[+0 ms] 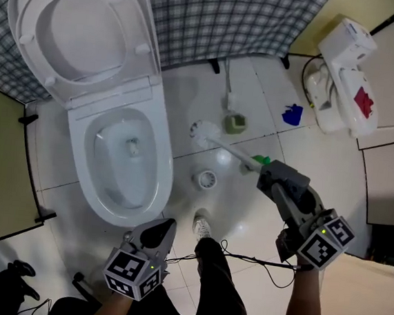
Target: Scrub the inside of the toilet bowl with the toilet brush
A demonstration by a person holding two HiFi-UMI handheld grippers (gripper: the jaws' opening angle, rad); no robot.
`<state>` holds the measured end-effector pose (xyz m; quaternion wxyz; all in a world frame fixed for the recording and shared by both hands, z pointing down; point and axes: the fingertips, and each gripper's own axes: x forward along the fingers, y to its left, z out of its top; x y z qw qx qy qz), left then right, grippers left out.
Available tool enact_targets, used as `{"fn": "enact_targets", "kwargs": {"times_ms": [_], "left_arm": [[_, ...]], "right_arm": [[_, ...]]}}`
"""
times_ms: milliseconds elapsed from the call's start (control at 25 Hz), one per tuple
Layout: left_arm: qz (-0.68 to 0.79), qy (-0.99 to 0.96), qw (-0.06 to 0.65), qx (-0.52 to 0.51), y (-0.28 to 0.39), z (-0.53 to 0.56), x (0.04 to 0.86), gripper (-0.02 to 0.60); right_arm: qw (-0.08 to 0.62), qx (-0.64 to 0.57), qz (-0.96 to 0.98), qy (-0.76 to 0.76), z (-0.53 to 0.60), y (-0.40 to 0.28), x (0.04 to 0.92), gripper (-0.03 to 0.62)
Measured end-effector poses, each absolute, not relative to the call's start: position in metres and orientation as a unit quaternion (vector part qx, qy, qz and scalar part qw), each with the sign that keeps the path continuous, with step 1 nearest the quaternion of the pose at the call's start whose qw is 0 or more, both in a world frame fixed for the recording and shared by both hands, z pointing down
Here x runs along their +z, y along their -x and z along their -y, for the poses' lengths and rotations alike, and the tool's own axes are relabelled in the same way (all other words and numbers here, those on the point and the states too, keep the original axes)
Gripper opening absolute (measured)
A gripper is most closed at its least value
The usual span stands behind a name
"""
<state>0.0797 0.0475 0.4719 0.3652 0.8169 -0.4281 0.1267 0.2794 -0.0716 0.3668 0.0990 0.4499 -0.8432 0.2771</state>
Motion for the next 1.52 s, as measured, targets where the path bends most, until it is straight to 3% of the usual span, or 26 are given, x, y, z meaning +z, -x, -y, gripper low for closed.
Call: {"fn": "enact_targets", "kwargs": {"times_ms": [480,680,960,1520], "left_arm": [[0.398,-0.824,0.374,0.152,-0.110,-0.051,0.512,-0.012],[0.406,-0.818,0.379,0.148,-0.103,-0.045,0.531,-0.014],[0.399,-0.821,0.385,0.137,-0.104,-0.044,0.543,-0.014],[0.392,-0.826,0.386,0.123,-0.097,-0.049,0.546,-0.012]], "right_arm": [[0.330,0.285,0.778,-0.453,0.032,-0.291,0.584,0.201],[0.392,0.274,0.765,-0.430,0.030,-0.276,0.652,0.201],[0.412,0.266,0.766,-0.417,0.040,-0.257,0.690,0.201],[0.452,0.221,0.763,-0.405,0.051,-0.219,0.684,0.199]]}}
